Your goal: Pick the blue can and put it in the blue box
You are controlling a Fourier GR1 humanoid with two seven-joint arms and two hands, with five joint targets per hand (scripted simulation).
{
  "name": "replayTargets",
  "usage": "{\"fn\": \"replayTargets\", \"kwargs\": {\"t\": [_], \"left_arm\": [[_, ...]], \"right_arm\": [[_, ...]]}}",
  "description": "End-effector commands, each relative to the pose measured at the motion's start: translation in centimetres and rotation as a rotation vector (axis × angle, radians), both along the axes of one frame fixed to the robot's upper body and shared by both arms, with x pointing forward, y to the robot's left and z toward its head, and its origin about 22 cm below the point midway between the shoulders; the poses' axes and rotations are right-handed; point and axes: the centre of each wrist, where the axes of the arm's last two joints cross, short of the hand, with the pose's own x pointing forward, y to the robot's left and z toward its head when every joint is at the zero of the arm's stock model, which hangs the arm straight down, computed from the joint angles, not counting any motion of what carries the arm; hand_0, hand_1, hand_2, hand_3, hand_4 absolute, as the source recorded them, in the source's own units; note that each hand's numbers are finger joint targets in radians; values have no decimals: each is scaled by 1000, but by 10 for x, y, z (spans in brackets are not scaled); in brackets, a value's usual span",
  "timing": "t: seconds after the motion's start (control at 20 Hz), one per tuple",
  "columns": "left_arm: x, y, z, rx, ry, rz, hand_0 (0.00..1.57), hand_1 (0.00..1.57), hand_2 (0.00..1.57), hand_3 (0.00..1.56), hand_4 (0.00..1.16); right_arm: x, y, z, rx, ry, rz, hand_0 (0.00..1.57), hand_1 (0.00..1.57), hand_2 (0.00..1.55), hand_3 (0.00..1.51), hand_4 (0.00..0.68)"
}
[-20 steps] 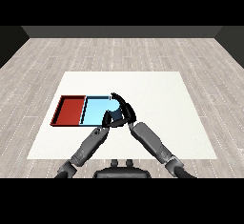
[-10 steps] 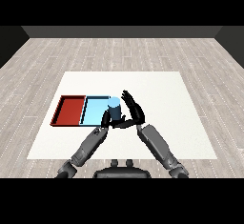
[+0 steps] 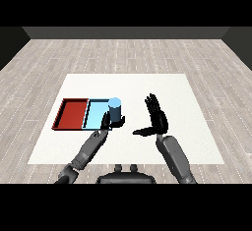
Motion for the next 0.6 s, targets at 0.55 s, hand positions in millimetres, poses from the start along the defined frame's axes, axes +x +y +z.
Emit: {"fn": "replayTargets", "kwargs": {"t": [0.55], "left_arm": [[35,124,5,139,217,306,1571,1571,1571,1503,1086]], "right_arm": [[-30,-90,-11,-1,-5,-204,0,0,0,0,0]]}}
